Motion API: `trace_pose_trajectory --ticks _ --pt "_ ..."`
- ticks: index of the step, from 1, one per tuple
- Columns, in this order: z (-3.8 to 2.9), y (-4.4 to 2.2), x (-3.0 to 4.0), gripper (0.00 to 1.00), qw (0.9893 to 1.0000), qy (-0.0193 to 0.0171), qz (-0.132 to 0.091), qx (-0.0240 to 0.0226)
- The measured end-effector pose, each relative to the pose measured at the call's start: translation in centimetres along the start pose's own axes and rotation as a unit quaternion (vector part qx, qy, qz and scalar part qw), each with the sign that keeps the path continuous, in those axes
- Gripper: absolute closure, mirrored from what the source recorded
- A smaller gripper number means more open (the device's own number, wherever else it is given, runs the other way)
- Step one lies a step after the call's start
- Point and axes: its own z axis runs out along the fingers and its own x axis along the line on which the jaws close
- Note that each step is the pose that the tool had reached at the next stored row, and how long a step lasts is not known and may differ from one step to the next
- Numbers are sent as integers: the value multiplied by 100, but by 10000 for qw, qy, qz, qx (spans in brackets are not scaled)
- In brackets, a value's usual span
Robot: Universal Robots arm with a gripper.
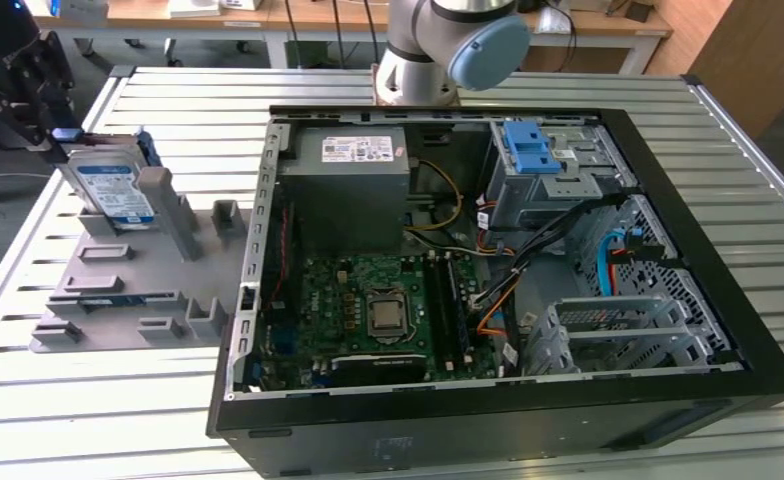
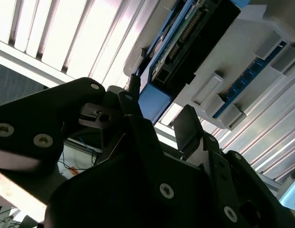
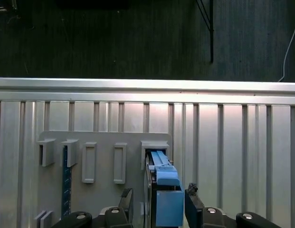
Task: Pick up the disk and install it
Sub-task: 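Pick up the disk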
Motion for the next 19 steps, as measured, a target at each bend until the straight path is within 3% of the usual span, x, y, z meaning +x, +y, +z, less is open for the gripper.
trace_pose_trajectory --ticks 2,3,19 --pt "1 0 0 43 10000 0 0 1" --pt "3 0 -2 49 10000 -1 0 2" --pt "113 2 -10 49 10000 -9 87 2"
